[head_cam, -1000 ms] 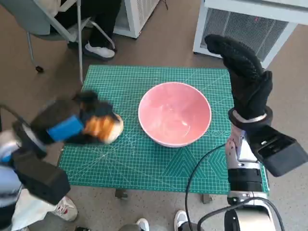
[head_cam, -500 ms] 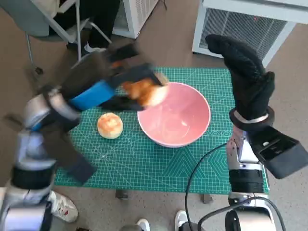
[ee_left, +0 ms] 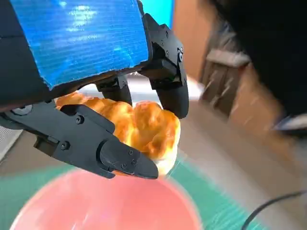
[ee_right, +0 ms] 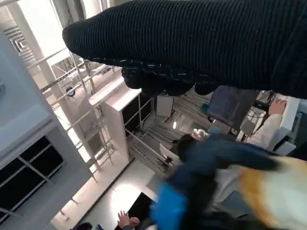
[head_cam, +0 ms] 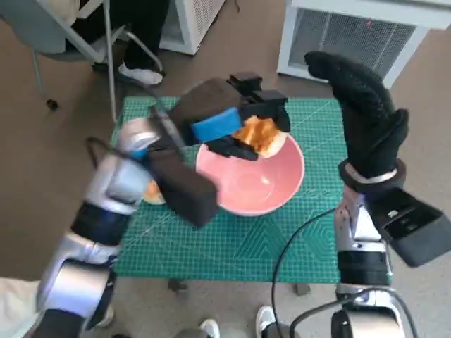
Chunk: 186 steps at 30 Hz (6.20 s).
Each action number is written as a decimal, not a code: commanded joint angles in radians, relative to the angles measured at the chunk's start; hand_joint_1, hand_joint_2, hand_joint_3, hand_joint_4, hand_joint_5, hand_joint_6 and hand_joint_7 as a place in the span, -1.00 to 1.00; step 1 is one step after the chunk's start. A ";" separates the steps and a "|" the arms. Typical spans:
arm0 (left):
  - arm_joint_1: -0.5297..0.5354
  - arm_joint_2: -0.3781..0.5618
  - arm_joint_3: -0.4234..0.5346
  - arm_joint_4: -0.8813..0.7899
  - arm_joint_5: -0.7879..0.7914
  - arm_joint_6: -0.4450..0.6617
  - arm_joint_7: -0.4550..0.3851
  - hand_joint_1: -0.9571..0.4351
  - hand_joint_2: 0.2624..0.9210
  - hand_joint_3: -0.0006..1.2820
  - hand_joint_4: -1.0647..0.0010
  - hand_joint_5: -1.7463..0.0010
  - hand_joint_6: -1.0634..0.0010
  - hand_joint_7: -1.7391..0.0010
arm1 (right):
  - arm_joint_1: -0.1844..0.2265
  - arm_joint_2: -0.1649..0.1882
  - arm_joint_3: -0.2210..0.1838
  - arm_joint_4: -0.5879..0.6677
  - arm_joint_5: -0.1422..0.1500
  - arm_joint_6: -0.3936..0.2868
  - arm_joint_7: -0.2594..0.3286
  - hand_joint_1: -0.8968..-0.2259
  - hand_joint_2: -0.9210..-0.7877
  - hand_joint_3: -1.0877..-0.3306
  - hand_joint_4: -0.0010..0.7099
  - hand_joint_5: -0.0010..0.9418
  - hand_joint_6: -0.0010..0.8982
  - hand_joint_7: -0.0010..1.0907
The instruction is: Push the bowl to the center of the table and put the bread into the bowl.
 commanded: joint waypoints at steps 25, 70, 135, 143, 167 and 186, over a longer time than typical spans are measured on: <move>0.125 0.103 0.066 -0.261 -0.085 0.175 -0.225 -0.07 0.90 -0.99 0.85 0.99 0.49 0.96 | 0.043 -0.006 0.009 -0.042 -0.033 0.022 -0.052 0.09 -1.00 -0.43 -1.00 -0.05 -1.00 0.06; 0.371 0.359 0.197 -0.179 -0.083 0.294 -0.178 -0.08 0.84 -1.00 0.68 0.99 0.41 0.95 | 0.010 -0.005 0.017 0.020 0.025 0.019 0.013 0.06 -1.00 -0.38 -1.00 -0.05 -1.00 0.06; 0.151 0.190 0.184 -0.311 -0.115 0.211 0.000 0.37 1.00 -0.89 -0.31 -0.25 -0.15 -0.43 | 0.018 -0.005 0.015 0.014 0.019 0.019 0.018 0.06 -1.00 -0.38 -1.00 -0.07 -1.00 0.04; 0.084 0.087 0.107 -0.217 -0.080 0.125 0.031 0.38 1.00 -0.86 -0.23 -0.27 -0.16 -0.46 | 0.014 0.000 0.018 0.026 0.018 0.015 0.021 0.05 -1.00 -0.35 -1.00 -0.07 -1.00 0.04; -0.036 -0.067 -0.077 0.186 0.038 0.108 -0.029 -0.09 1.00 -0.93 0.67 0.96 0.42 0.85 | 0.024 -0.009 0.022 0.027 0.014 0.002 0.023 0.03 -1.00 -0.33 -1.00 -0.06 -1.00 0.05; 0.069 -0.031 0.116 0.083 -0.181 0.045 -0.015 -0.24 0.99 -0.96 1.00 1.00 0.68 1.00 | 0.033 -0.018 0.013 -0.035 -0.012 0.019 -0.021 0.02 -1.00 -0.36 -1.00 -0.11 -1.00 0.00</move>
